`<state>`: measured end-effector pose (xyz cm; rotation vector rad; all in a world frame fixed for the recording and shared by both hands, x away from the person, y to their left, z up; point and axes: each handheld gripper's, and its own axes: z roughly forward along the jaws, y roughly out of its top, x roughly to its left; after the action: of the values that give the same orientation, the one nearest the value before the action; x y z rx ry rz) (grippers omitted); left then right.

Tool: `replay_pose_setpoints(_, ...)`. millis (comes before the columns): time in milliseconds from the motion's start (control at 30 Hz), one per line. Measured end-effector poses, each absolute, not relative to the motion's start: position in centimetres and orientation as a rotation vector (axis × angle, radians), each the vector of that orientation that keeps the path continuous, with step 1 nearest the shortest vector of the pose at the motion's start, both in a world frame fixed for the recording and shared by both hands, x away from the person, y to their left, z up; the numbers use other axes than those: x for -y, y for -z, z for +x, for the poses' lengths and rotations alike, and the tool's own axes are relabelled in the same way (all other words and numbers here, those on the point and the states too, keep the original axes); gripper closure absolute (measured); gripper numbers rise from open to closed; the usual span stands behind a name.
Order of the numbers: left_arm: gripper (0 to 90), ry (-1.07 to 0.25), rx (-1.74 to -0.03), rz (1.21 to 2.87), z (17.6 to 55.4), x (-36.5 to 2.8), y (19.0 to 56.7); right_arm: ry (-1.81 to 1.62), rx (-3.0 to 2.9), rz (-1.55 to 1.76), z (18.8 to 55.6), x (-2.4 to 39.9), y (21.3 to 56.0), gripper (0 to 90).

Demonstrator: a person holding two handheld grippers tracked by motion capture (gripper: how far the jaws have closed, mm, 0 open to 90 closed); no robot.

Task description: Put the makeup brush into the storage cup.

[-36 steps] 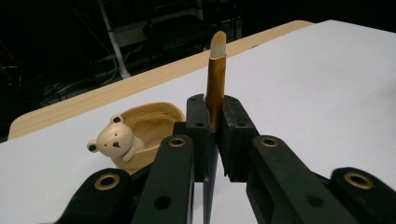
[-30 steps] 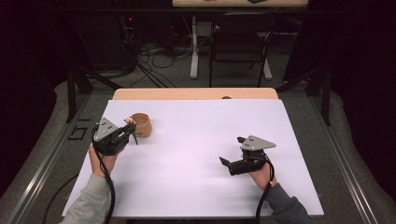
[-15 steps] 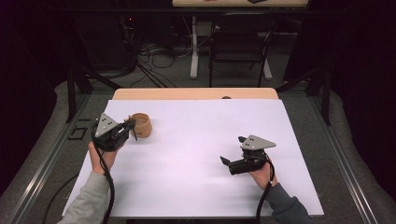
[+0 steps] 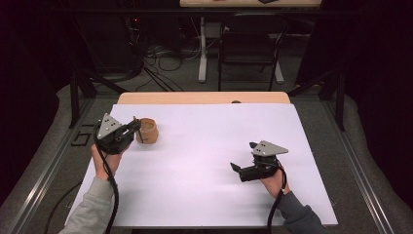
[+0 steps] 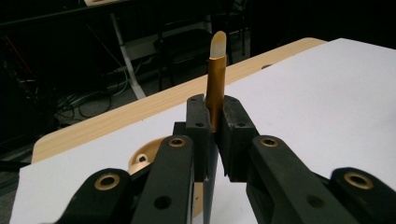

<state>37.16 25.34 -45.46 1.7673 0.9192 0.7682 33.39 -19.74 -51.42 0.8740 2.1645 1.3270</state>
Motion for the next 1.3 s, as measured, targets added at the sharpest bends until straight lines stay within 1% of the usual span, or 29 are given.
replay_pose_setpoints(833,83.7,-0.836,-0.891,1.727,38.1,-25.1,43.2,-1.323,-2.164,0.882,33.5,19.8,51.5,0.0)
replay_pose_setpoints(1300,83.7,-0.849,-0.883,1.706,39.5,-24.8,43.5,-1.322,-2.166,0.884,33.5,19.8,51.5,0.0)
